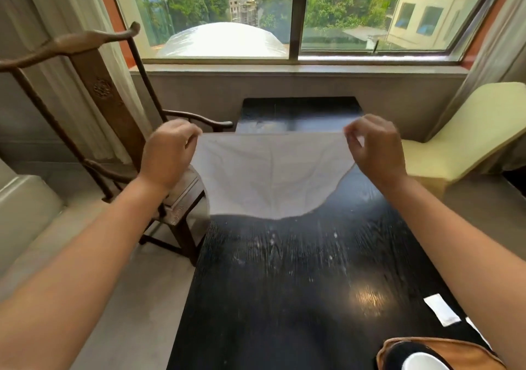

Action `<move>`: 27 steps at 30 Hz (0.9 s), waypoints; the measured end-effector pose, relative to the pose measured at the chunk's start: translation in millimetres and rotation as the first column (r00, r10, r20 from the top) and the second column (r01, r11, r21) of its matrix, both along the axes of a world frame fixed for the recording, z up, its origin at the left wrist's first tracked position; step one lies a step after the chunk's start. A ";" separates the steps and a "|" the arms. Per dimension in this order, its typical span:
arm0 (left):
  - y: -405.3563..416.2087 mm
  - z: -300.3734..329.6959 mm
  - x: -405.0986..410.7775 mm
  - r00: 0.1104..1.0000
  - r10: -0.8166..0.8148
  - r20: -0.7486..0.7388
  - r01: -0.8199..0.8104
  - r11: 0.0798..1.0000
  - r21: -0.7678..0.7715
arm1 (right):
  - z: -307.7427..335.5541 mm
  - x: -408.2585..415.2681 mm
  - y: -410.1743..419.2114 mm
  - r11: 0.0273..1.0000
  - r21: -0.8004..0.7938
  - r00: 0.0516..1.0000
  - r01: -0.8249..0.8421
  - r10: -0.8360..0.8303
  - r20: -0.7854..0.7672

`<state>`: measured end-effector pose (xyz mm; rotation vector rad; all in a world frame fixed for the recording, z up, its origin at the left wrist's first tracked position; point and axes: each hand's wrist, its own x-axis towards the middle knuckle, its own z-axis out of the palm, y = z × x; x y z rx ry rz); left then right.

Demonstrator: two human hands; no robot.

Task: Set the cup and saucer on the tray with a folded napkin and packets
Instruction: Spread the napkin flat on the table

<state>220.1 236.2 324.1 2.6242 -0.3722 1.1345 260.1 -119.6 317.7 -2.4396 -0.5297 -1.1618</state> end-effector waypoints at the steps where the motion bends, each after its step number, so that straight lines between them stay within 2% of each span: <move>1: 0.6 -18.2 -10.2 0.999 -0.004 -0.033 0.004 1.000 -0.002 | -17.5 -13.1 -1.3 1.000 -0.015 1.000 0.005 -0.005 -0.001; 5: -2.0 -100.3 -64.1 0.983 -0.068 -0.173 0.055 0.996 -0.076 | -100.0 -76.5 -11.7 0.995 -0.087 0.997 -0.041 0.036 -0.063; 8: -1.8 -165.3 -106.9 0.931 -0.168 -0.325 0.149 0.985 -0.083 | -167.7 -121.4 -21.3 0.989 -0.128 0.974 -0.073 0.043 -0.221; 12: 3.0 -249.1 -147.0 0.794 -0.220 -0.567 0.218 0.973 -0.073 | -244.6 -165.7 -21.5 0.979 -0.192 0.904 -0.075 -0.015 -0.428; 16: 5.4 -308.2 -168.8 0.659 -0.199 -0.725 0.239 0.970 -0.049 | -303.3 -194.5 -10.7 0.964 -0.252 0.795 -0.080 -0.091 -0.600; 19: 4.6 -336.9 -181.4 0.599 -0.150 -0.787 0.244 0.970 0.001 | -338.5 -214.5 -6.0 0.956 -0.264 0.697 -0.129 -0.101 -0.710; 22: 8.0 -359.0 -191.0 0.581 -0.138 -0.802 0.234 0.972 0.002 | -357.8 -230.6 -5.3 0.959 -0.255 0.617 -0.125 -0.127 -0.777; 27: 11.0 -370.3 -201.3 0.571 -0.105 -0.814 0.147 0.989 -0.024 | -365.6 -240.5 -11.2 0.971 -0.219 0.579 -0.098 -0.123 -0.806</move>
